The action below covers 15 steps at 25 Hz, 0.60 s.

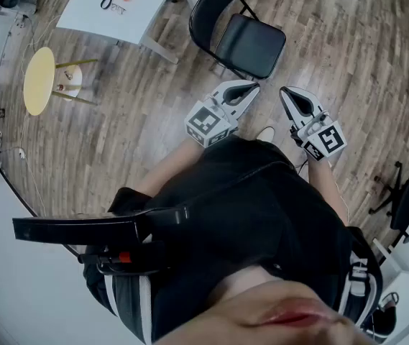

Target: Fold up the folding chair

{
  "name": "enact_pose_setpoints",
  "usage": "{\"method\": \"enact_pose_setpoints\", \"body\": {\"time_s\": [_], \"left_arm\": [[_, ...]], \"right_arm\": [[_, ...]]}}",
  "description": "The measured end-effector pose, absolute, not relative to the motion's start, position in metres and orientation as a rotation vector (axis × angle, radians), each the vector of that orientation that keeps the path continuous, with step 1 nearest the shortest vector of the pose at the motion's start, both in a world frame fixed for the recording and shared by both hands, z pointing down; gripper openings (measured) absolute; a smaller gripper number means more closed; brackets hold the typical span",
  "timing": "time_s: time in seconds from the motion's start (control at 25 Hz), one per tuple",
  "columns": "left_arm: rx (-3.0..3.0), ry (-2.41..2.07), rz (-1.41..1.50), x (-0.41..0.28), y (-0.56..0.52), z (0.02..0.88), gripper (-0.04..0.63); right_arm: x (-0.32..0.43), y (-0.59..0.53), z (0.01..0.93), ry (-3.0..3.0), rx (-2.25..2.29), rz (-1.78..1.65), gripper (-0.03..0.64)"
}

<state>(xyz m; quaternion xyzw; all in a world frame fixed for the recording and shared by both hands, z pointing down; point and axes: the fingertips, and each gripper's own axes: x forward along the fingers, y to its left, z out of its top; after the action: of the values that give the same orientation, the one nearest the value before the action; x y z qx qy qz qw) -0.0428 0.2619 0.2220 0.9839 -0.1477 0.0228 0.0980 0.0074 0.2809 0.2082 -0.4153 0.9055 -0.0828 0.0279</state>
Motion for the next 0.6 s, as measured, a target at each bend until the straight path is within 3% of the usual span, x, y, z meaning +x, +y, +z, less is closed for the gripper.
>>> {"method": "enact_pose_setpoints", "body": {"time_s": [0.6], "left_arm": [[2.878,-0.550,0.078,-0.049,0.259,0.227,-0.005]], "right_arm": [[0.010,0.274,0.222,2.807,-1.229,-0.329,0.008]]}}
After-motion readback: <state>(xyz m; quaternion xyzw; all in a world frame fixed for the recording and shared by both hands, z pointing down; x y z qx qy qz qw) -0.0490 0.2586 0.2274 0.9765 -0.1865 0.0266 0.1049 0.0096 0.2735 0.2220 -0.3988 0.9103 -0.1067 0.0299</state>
